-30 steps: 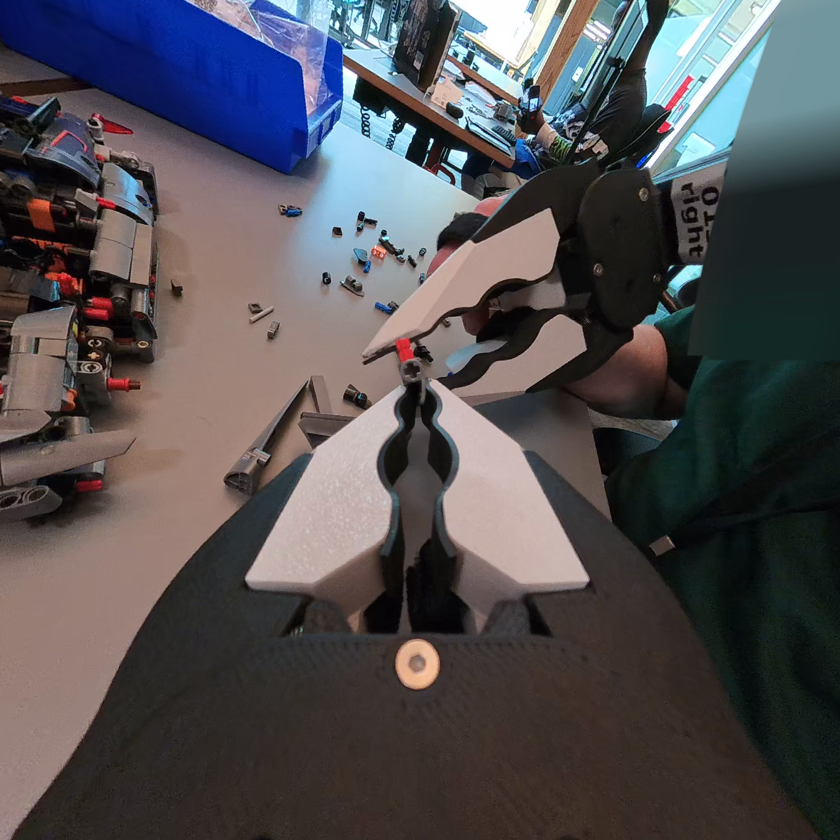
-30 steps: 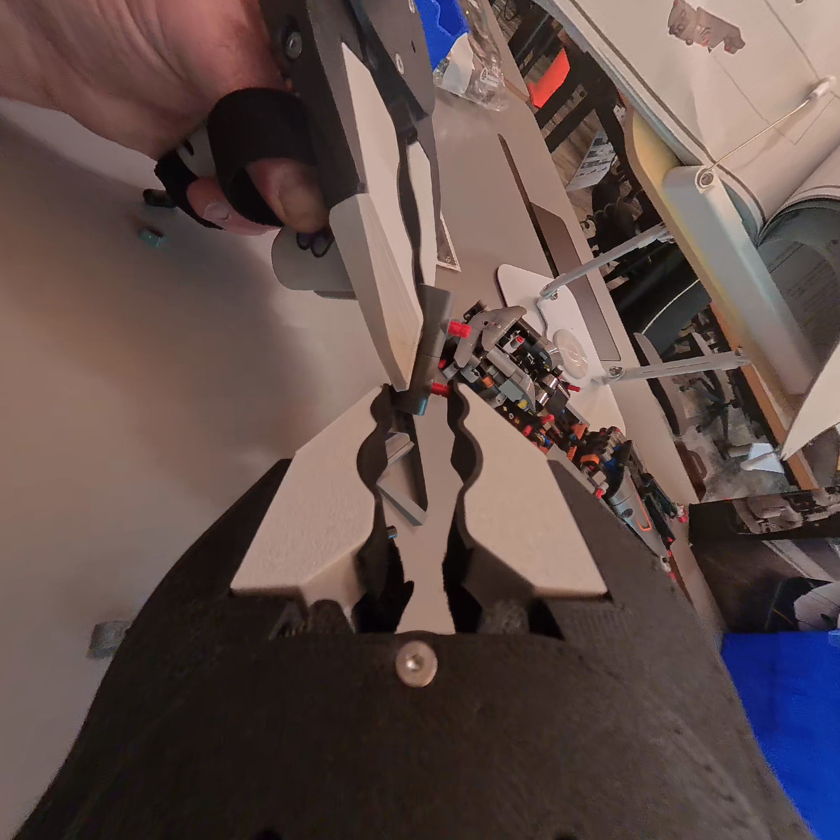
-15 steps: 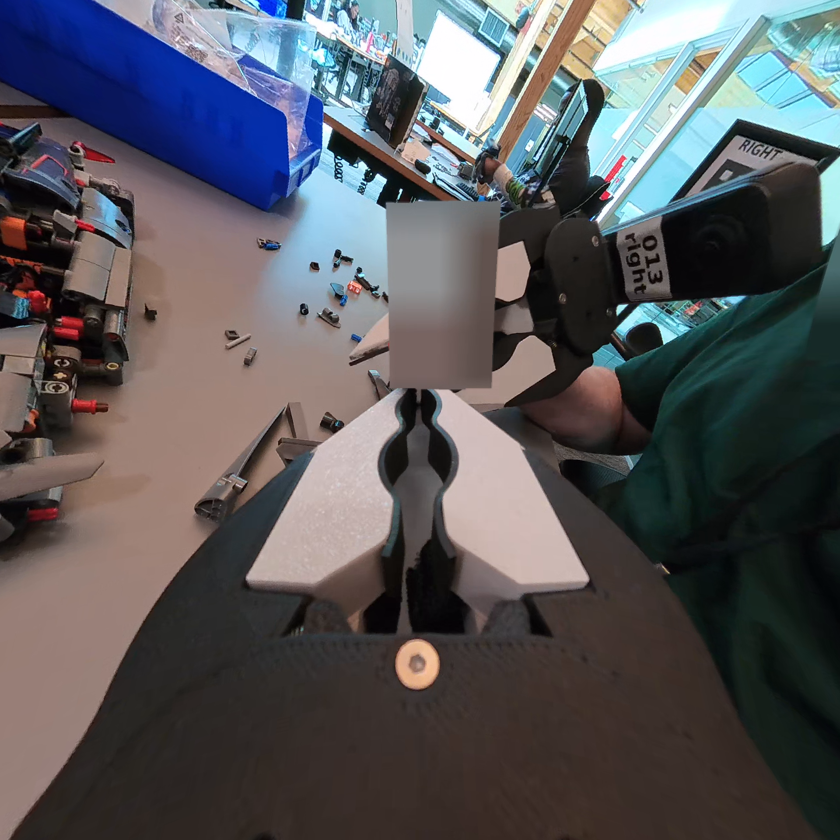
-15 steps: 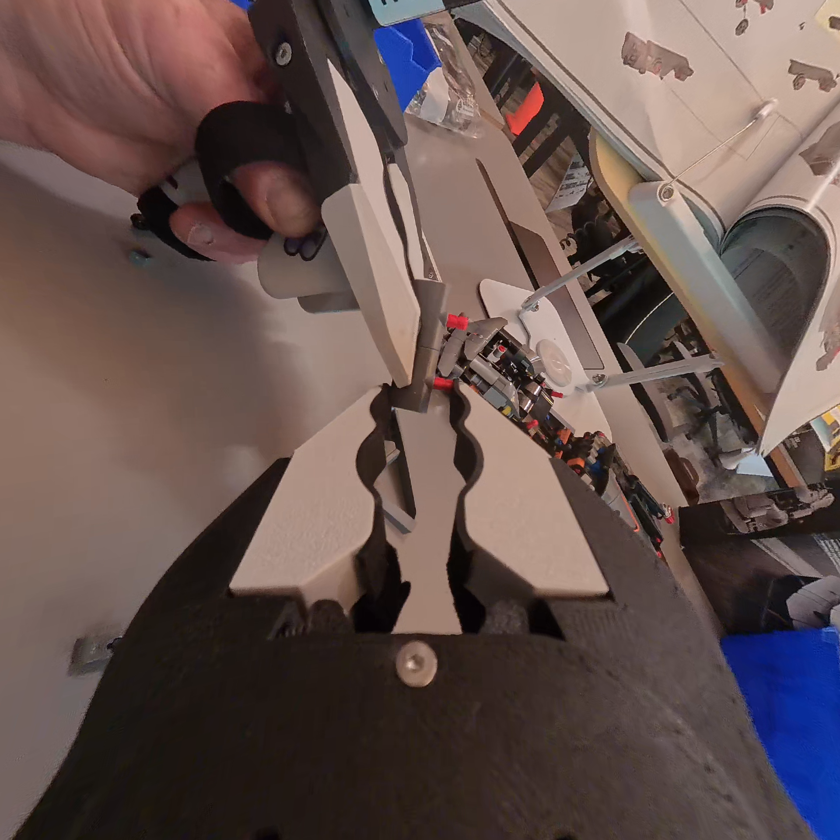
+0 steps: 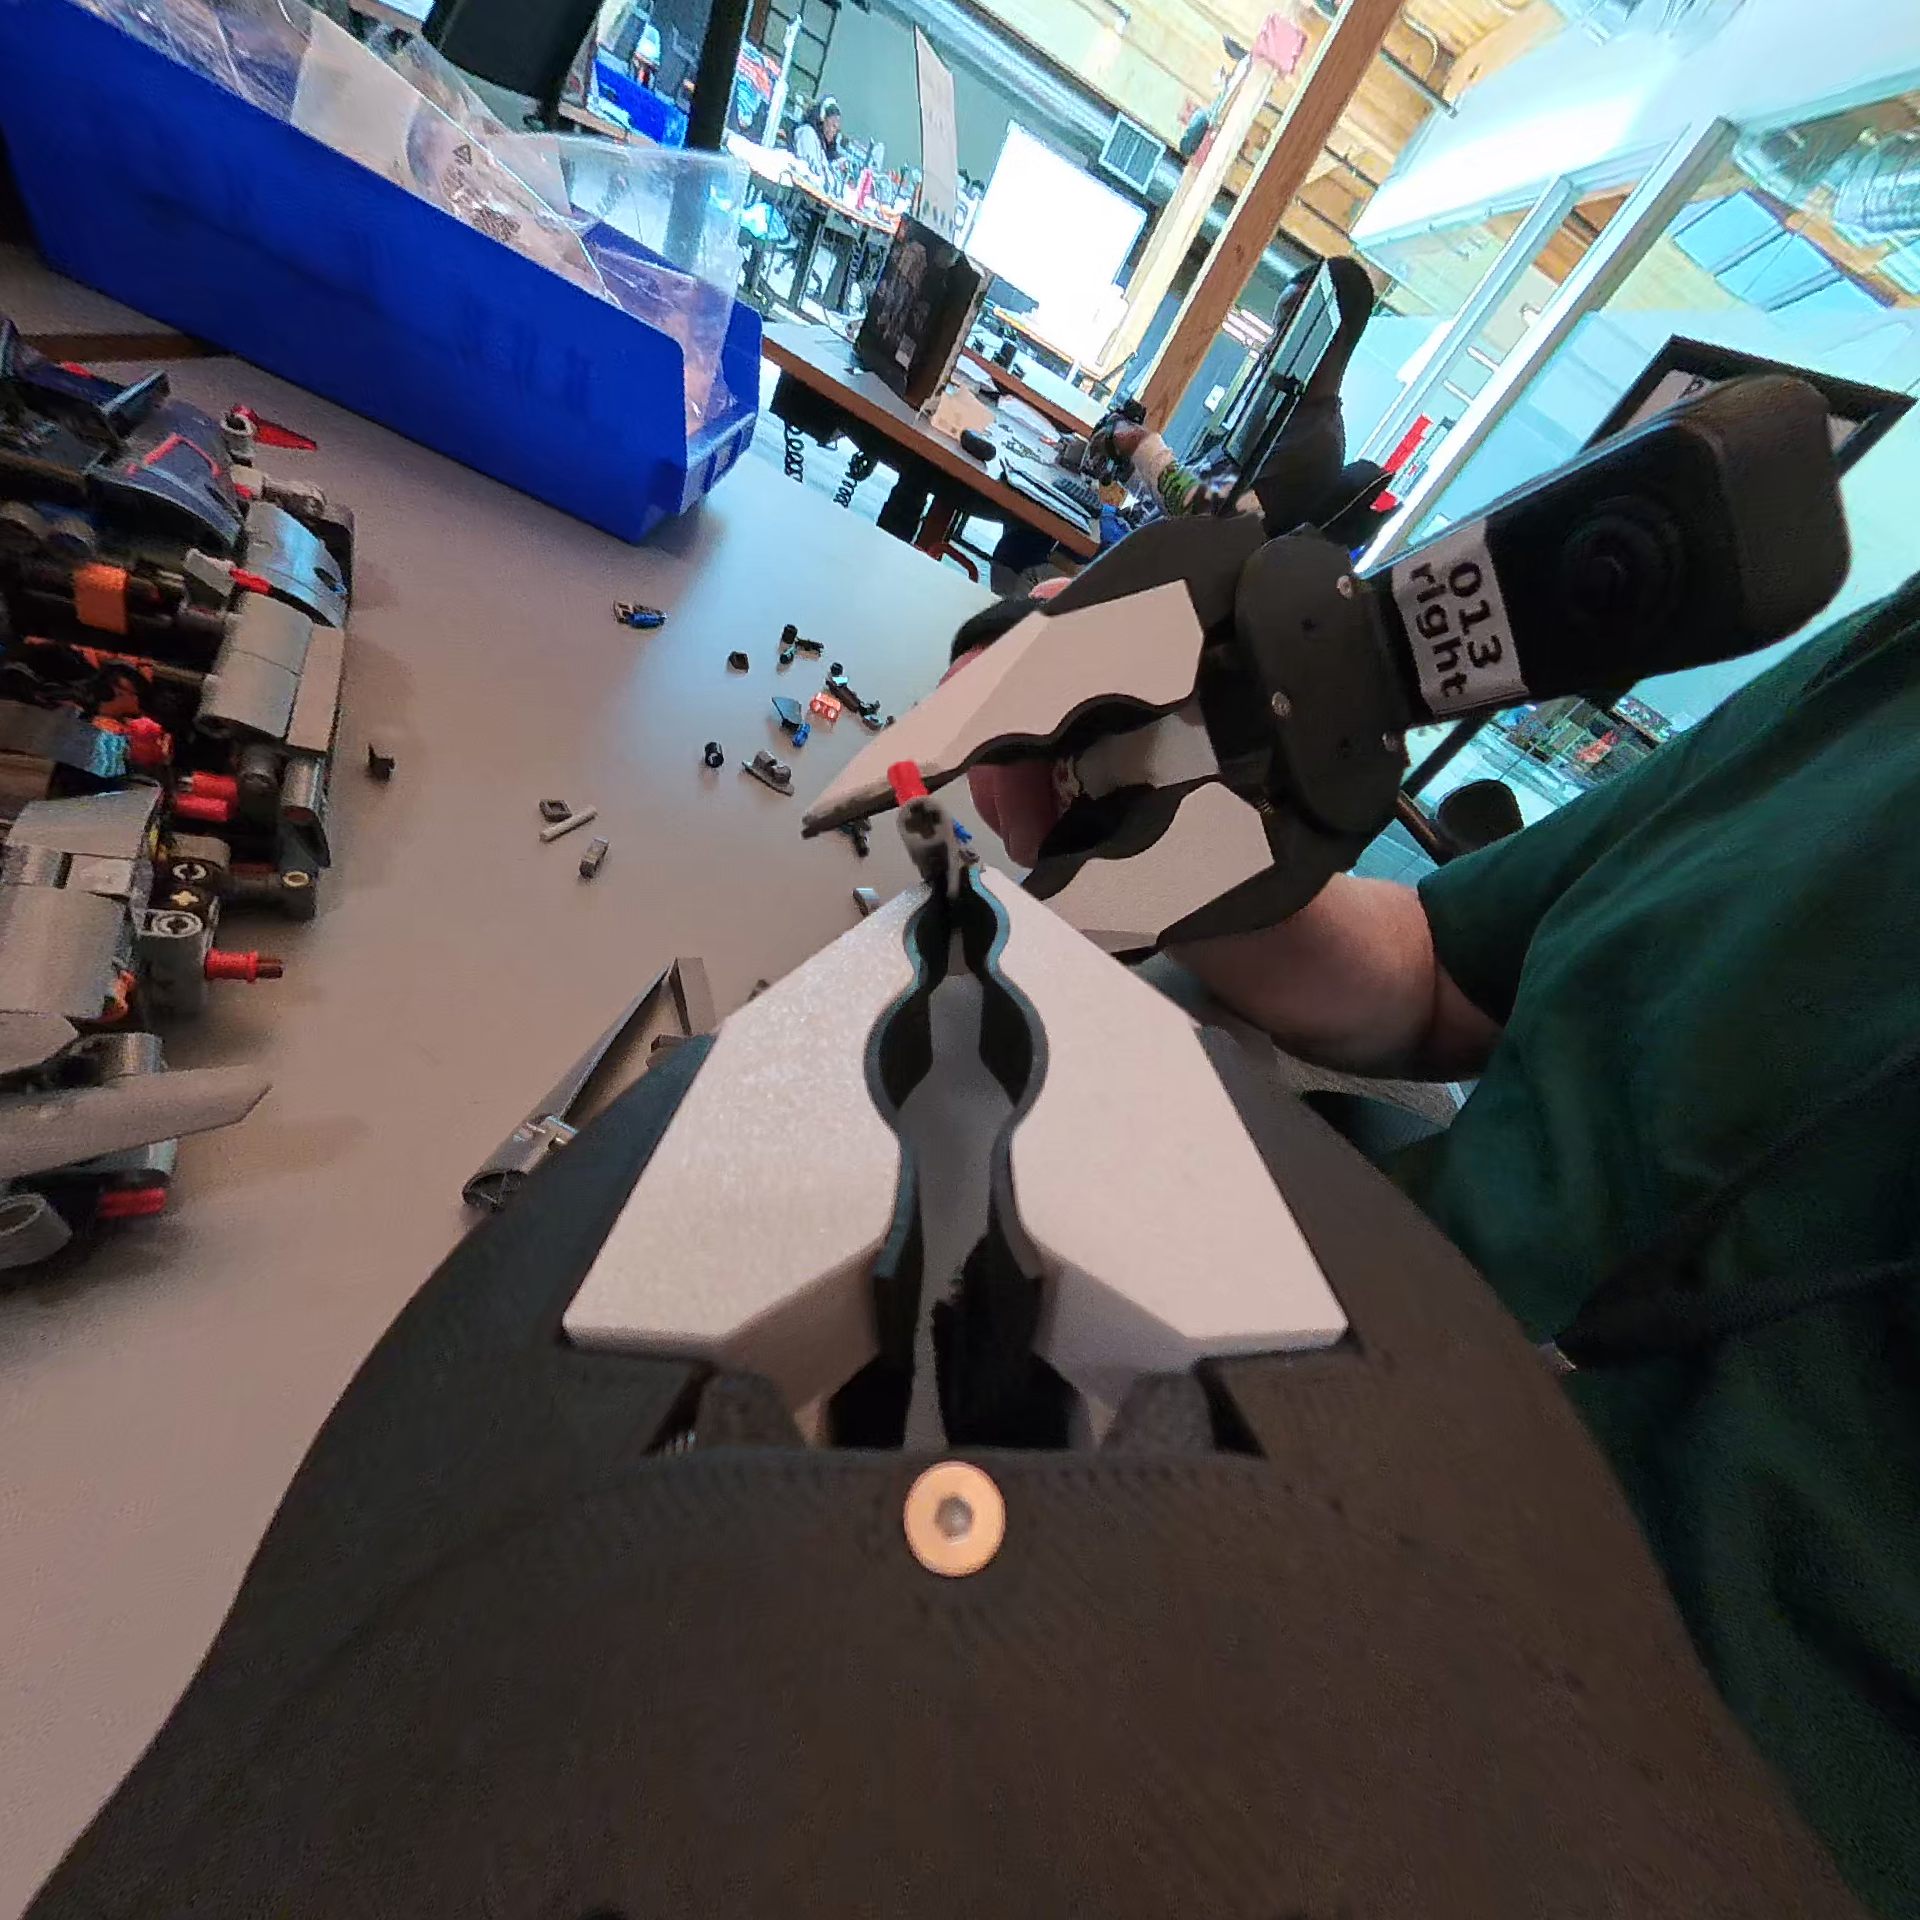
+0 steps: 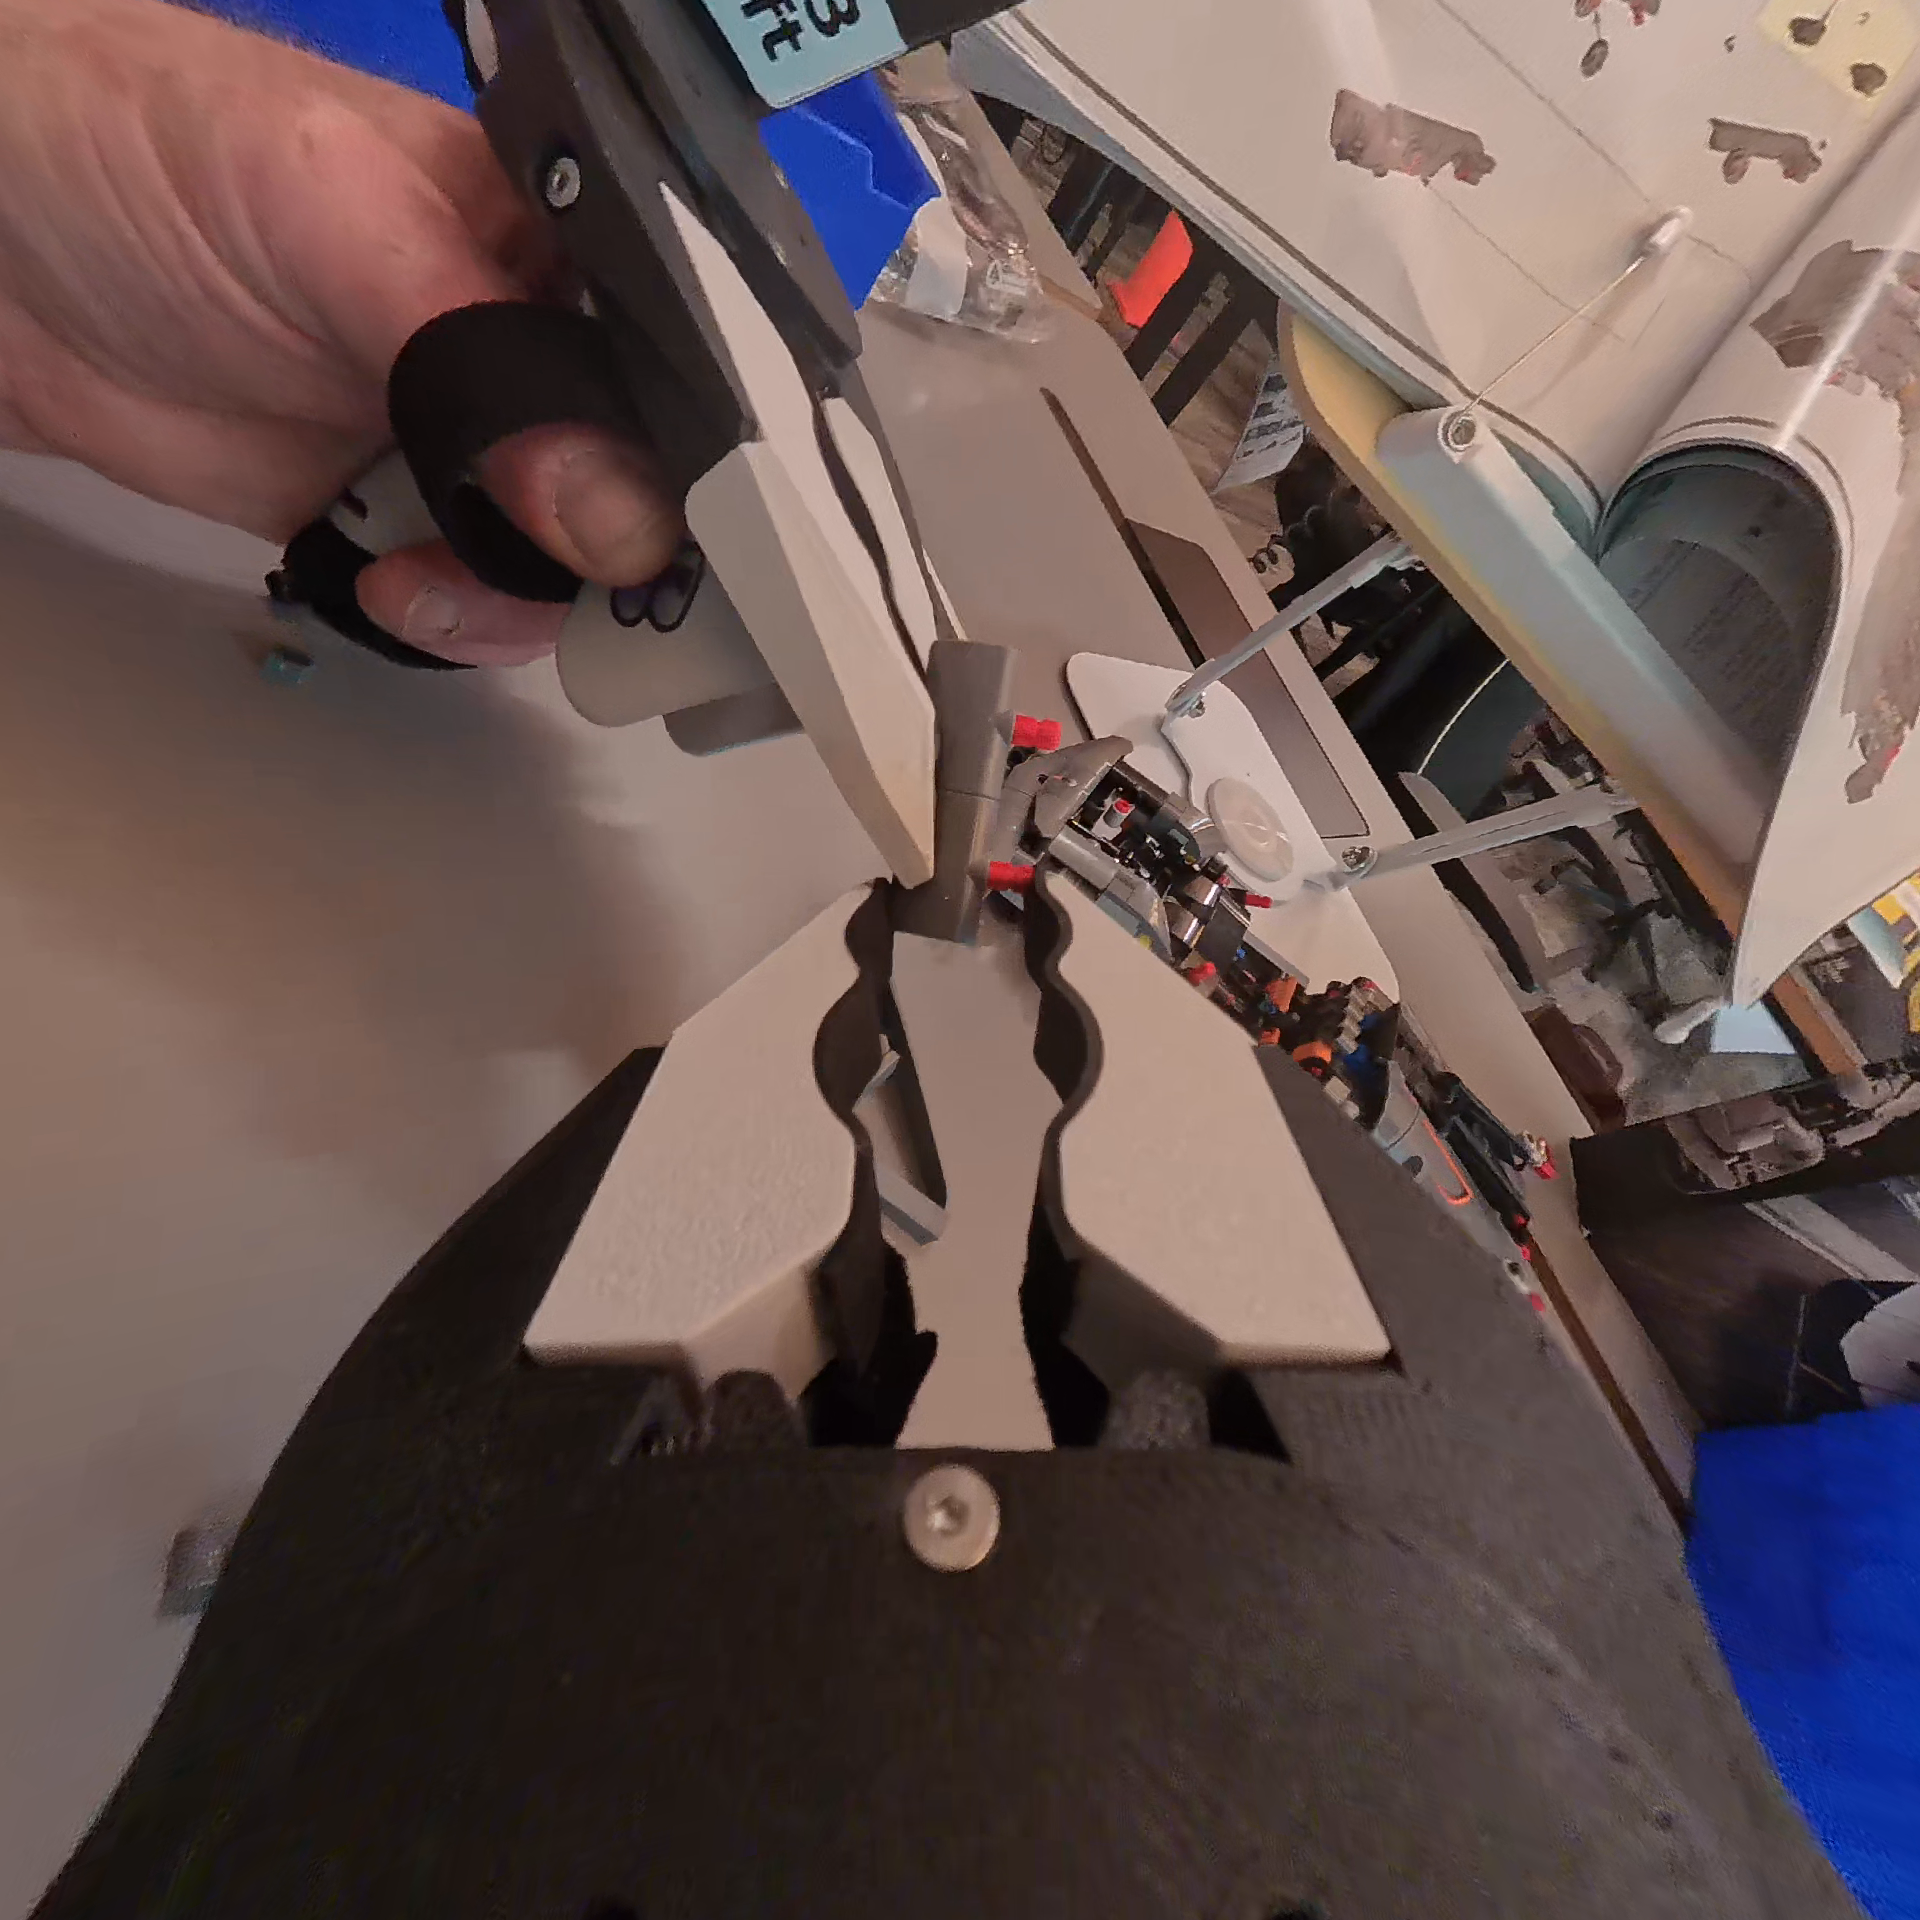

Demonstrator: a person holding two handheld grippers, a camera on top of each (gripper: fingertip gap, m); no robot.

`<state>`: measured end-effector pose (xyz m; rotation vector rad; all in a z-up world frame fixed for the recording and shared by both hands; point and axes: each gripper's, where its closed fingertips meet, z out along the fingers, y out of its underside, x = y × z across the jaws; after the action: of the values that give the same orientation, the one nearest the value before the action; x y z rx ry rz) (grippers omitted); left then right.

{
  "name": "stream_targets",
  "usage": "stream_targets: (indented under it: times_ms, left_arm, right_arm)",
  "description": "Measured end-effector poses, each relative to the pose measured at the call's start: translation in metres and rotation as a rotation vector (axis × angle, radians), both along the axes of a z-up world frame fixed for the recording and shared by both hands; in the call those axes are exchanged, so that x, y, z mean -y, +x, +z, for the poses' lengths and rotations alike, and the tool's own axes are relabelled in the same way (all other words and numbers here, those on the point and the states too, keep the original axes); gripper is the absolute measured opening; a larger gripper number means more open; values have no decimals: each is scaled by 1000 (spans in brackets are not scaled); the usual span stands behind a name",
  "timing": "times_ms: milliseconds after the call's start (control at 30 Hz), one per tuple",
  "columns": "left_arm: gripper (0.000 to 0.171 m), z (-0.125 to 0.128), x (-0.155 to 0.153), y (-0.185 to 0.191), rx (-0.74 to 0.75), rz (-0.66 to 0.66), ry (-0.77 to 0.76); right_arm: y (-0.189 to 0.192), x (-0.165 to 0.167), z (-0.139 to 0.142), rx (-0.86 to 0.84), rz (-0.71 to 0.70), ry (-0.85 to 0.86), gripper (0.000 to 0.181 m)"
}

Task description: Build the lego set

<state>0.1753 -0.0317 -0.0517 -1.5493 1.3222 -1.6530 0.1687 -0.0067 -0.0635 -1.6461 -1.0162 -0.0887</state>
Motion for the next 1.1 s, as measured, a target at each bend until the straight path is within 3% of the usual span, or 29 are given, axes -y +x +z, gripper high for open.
stream_targets:
  times_ms: [567,733,867,1100]
  left_arm:
    - [0,14,-2,-6,62,5,-1]
    - [0,19,-4,-10,85,-3,-16]
    - [0,19,-1,-12,81,-24,-22]
    - [0,20,4,-13,93,-67,-38]
  right_arm:
    - [-3,3,10,-141,33,-13,24]
    - [1,8,19,-291,100,-83,31]
    - [-7,19,29,-415,212,-131,24]
    - [-5,22,31,-532,267,-227,14]
